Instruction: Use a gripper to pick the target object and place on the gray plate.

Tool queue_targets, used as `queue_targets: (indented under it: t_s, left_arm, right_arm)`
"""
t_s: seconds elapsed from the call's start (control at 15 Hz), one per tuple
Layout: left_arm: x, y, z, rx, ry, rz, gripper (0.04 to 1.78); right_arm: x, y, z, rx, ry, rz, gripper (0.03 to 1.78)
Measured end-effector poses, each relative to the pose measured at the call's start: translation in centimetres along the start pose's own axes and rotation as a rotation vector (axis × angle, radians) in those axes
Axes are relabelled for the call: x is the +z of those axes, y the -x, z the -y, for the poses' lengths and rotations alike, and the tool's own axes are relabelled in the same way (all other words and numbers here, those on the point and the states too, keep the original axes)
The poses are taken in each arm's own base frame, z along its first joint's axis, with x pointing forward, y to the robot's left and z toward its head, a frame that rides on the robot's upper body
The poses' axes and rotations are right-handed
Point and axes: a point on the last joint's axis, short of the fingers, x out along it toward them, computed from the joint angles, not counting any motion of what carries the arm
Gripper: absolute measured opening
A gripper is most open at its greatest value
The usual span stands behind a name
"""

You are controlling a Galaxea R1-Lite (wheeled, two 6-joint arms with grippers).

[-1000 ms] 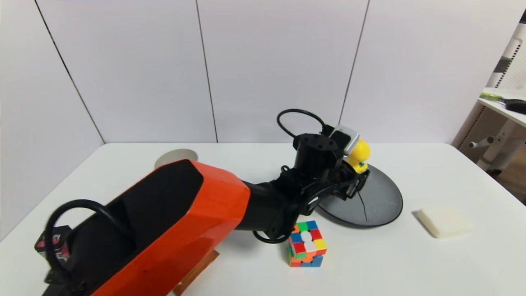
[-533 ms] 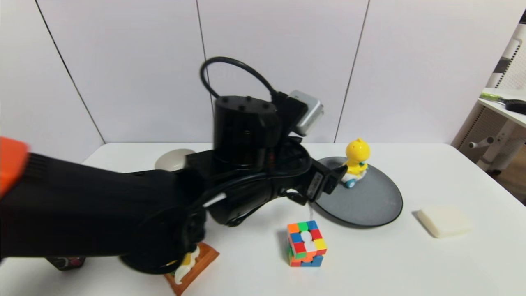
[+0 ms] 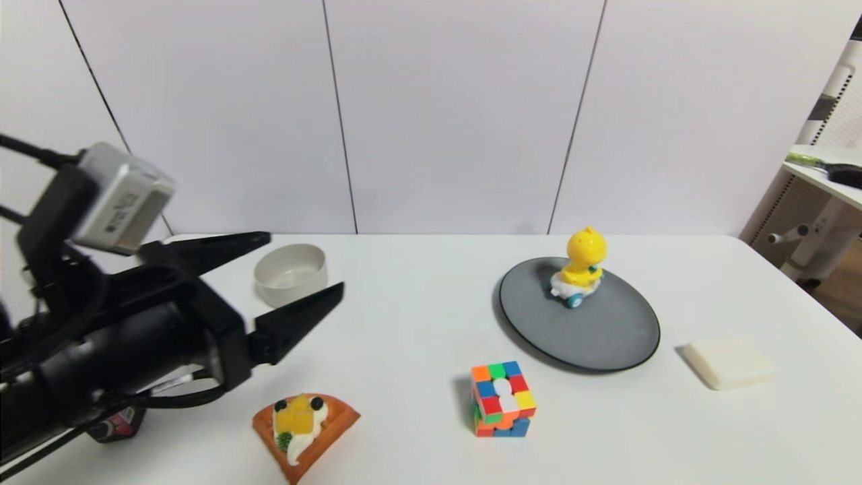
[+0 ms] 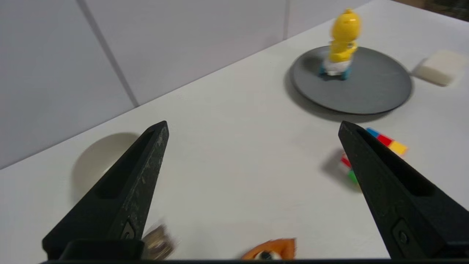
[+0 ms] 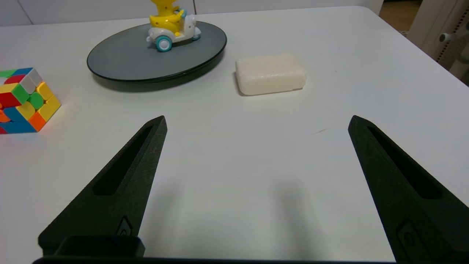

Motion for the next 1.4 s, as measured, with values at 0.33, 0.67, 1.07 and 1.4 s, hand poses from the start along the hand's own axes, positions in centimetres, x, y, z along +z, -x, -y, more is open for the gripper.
queue_targets:
  t_s: [0.33,0.67,1.07,1.4]
  left_arm:
    - [-2.9,7.5,-2.9,0.228,-0.028,0.092,1.68]
    - [-5.3,12.5,-1.8,0.420,-0.117,0.179,1.69]
    - [-9.1,15.7,0.5,0.465,-0.209,0.176,1.69]
    - [-13.0,16.6,1.6,0.469,-0.162,0.132,1.69]
  right_arm:
    - [0.0,0.0,0.0,0.000,0.000,0.000,1.71]
    - [0.0,0.0,0.0,0.000,0.000,0.000,1.71]
    - [0.0,0.0,0.0,0.000,0.000,0.000,1.71]
    - [0.0,0.0,0.0,0.000,0.000,0.000,1.71]
